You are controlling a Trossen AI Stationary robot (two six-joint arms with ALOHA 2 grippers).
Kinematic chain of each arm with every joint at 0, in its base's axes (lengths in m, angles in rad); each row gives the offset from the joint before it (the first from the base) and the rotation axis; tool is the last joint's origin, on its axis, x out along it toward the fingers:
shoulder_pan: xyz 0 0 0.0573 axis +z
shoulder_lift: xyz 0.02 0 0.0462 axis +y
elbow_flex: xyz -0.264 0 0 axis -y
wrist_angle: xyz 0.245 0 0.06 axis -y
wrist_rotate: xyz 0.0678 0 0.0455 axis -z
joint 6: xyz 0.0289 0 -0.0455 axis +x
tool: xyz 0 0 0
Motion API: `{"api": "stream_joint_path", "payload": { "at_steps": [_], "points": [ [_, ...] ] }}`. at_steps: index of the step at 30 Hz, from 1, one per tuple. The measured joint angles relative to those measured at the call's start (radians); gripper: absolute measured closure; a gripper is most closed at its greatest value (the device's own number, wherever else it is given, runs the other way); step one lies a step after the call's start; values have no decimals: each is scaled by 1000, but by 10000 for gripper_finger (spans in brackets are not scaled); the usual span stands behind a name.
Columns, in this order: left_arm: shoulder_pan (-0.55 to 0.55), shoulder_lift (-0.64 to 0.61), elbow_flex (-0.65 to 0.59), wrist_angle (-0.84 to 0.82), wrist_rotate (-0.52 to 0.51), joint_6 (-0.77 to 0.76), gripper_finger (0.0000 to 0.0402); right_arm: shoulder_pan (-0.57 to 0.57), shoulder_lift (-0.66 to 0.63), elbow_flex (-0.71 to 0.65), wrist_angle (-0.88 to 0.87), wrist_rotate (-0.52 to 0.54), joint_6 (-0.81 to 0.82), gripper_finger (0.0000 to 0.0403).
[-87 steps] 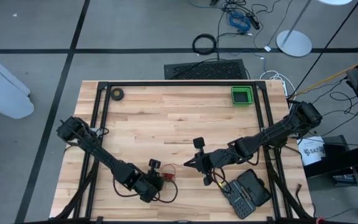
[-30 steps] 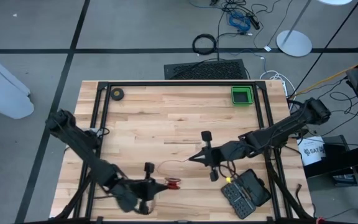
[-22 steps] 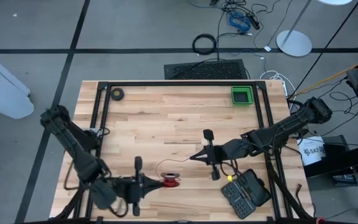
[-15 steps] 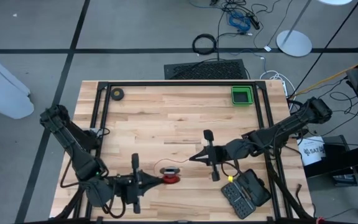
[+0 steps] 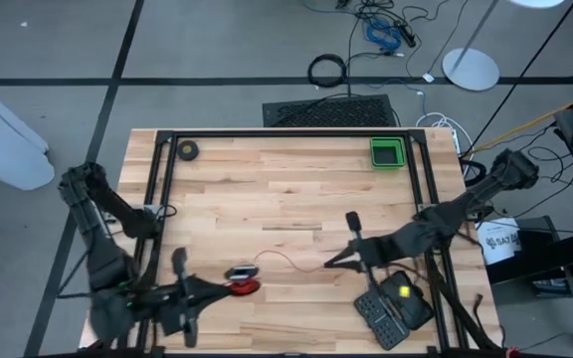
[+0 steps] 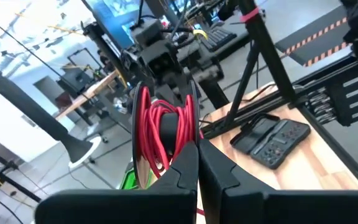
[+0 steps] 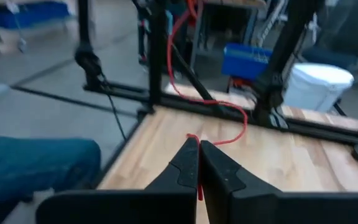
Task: Coil cords
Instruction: Uncoil the red wire on the black spool
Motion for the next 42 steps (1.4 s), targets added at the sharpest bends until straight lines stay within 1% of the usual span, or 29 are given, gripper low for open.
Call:
{"api": "stream_joint_path", "payload": {
  "at_steps": [6, 11, 13, 20, 23, 29, 39, 42],
  "points": [
    [-118, -1, 0, 3, -136, 31, 401, 97, -52, 0, 12, 59, -36, 403],
    [-186, -1, 0, 3, -239, 32, 401, 172, -71, 0, 12, 122, -59, 403],
    [-208, -1, 0, 3, -262, 33, 401, 195, -79, 0, 13, 153, -68, 403],
    [-271, -1, 8, 11, -304, 41, 401, 272, -109, 0, 14, 246, -85, 403],
    [-287, -1, 8, 43, -309, 57, 401, 308, -119, 0, 26, 286, -106, 403],
    [-302, -1, 8, 47, -309, 57, 401, 374, -122, 0, 84, 358, -171, 403],
    [-301, -1, 8, 48, -308, 55, 401, 393, -122, 0, 88, 368, -181, 403],
    [-300, -1, 9, 48, -308, 55, 401, 393, -122, 0, 88, 364, -190, 396]
  ]
}}
